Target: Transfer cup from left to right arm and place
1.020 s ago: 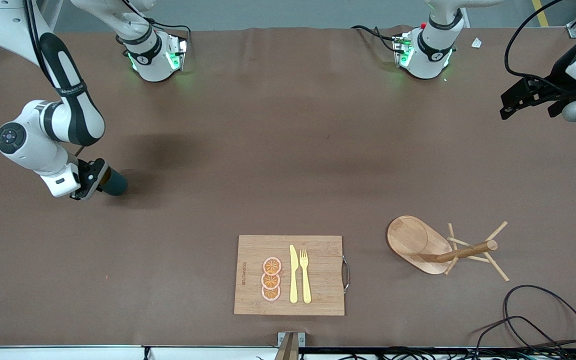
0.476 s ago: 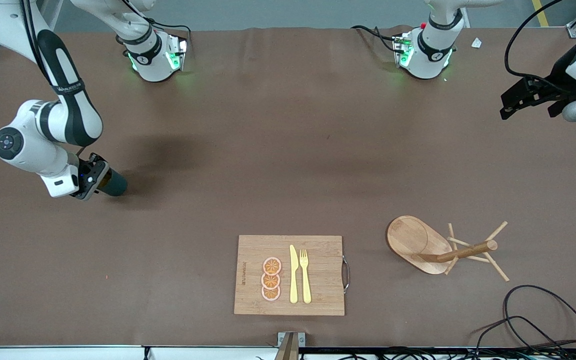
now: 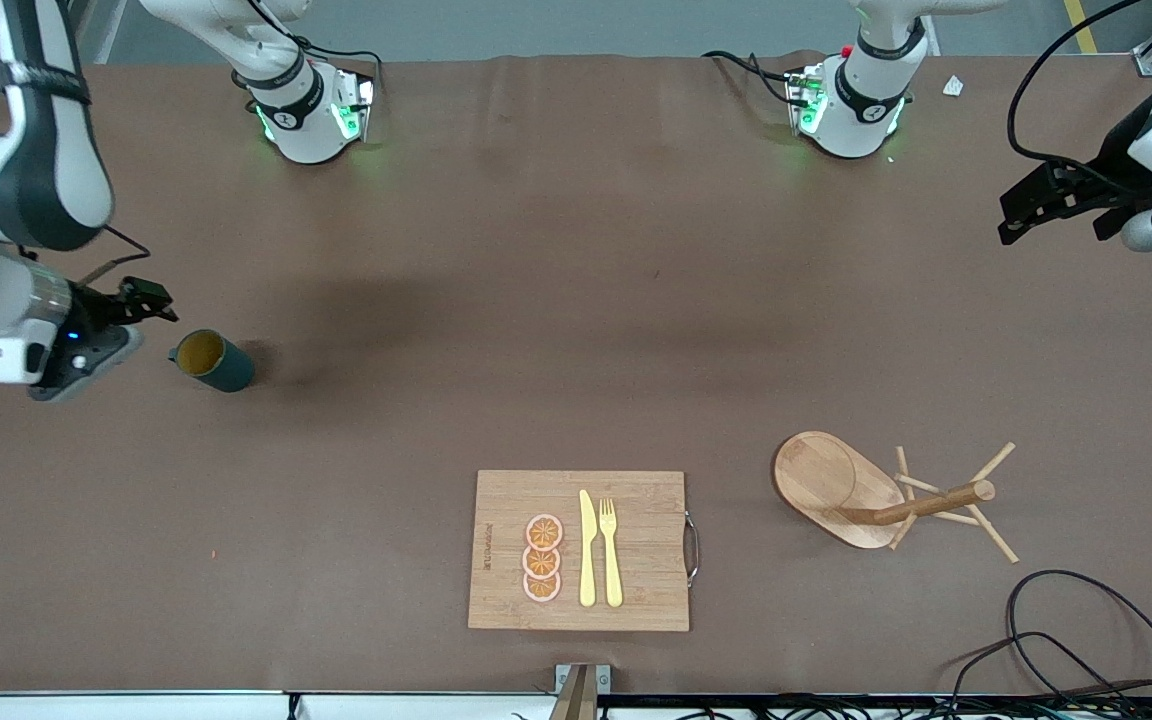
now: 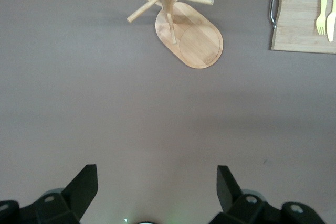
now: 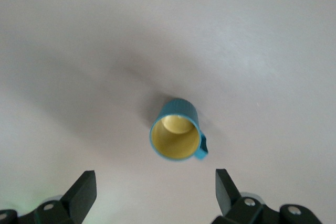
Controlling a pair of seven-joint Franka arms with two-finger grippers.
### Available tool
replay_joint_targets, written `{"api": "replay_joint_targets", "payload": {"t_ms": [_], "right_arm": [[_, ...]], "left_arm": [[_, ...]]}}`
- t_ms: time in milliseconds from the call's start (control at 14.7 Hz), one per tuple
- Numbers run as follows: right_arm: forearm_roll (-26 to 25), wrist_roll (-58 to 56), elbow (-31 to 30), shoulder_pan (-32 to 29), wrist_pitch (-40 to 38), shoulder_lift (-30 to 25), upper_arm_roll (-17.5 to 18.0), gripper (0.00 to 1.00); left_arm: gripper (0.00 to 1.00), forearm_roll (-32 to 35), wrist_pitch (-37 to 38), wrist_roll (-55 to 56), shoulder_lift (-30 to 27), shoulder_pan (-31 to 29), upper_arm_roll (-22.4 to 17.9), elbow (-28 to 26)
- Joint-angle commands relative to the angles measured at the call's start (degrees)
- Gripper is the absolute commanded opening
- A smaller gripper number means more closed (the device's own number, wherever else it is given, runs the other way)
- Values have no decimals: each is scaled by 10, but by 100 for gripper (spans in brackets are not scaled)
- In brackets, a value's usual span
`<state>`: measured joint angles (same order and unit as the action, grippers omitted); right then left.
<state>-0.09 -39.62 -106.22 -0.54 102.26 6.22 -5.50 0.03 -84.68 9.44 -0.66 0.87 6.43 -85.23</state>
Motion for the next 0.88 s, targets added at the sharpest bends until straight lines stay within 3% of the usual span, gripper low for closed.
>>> {"api": "replay_joint_targets", "payload": {"t_ms": [0, 204, 408, 816], "right_arm": [[-3, 105, 41, -2, -57, -14, 0, 100], [-3, 234, 44, 6, -90, -49, 4, 100], [-3, 242, 62, 7, -110, -67, 5, 100], [-4, 261, 169, 1, -167, -38, 1, 100]], "left_arm": [[100, -3, -4, -8, 3, -3, -1, 10], [100, -6, -4, -9, 4, -3, -1, 10], [100, -7, -4, -9, 5, -3, -1, 11], [100, -9, -4, -10, 7, -3, -2, 11]]}}
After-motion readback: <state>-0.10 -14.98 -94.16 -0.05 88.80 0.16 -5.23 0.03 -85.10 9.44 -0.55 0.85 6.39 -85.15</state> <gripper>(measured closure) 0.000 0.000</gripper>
